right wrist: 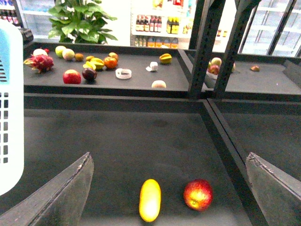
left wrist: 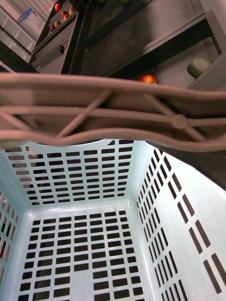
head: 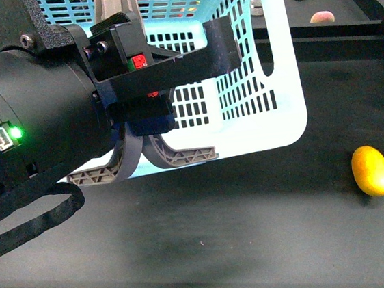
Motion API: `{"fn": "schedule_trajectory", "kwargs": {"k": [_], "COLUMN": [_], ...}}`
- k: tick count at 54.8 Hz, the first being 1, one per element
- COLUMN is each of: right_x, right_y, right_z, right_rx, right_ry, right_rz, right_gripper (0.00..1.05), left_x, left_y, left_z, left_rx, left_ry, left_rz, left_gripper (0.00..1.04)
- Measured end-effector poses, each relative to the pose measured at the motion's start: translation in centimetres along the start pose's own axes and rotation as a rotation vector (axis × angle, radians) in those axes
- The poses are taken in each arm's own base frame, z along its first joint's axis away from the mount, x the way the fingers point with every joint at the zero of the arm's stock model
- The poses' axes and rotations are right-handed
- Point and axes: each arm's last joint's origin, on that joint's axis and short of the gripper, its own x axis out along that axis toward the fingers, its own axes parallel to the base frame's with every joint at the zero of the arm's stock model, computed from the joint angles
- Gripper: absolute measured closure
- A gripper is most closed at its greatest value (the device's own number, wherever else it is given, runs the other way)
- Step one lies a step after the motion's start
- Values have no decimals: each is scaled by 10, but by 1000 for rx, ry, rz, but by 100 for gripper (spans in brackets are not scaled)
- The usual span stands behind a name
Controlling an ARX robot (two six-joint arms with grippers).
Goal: Pick mango with right arm and hold basket with left
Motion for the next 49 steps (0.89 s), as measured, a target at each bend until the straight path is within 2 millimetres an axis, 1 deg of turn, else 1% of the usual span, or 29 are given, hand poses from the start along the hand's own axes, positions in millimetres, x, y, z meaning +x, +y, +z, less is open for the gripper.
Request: {"fn": "schedule_trajectory", "kwargs": {"k": [1,4,7,9,10,13,16,22,25,28,32,36,49], "right_x": [2,18,45,59,63,84,96,129,141,150,173,190,229], "right_y": [-1,-6,-12,-15,-15,-17,-18,-17,-16,-15,-15,-16,-17], "right_z": [0,0,-3,-9,-10,-24,-35,-69,-81,-88,-101,-112,-140], "right_rx": [-1,-6,-1,3,5,13,19,56,73,86,118,133,160], "right_ry": [3,17,48,74,82,138,181,325,367,392,438,470,539], "right_rz": [3,7,9,9,11,12,14,15,12,10,-5,-21,-54], "right_gripper": [8,8,8,8,8,8,8,8,8,8,8,8,8], "left_x": [0,0,0,0,0,0,0,0,0,0,0,0,0], "left_y": [0,0,0,0,0,0,0,0,0,0,0,0,0], "left_z": [0,0,0,0,0,0,0,0,0,0,0,0,0], "left_rx": [0,-2,0,0,0,-1,-1,0,-1,-1,0,-1,-1], "left_ry": [0,0,0,0,0,0,0,0,1,1,1,1,1], "left_rz": [0,0,0,0,0,1,2,1,0,0,0,0,1], "left_gripper": [100,100,100,100,100,100,100,100,100,100,100,100,100]}}
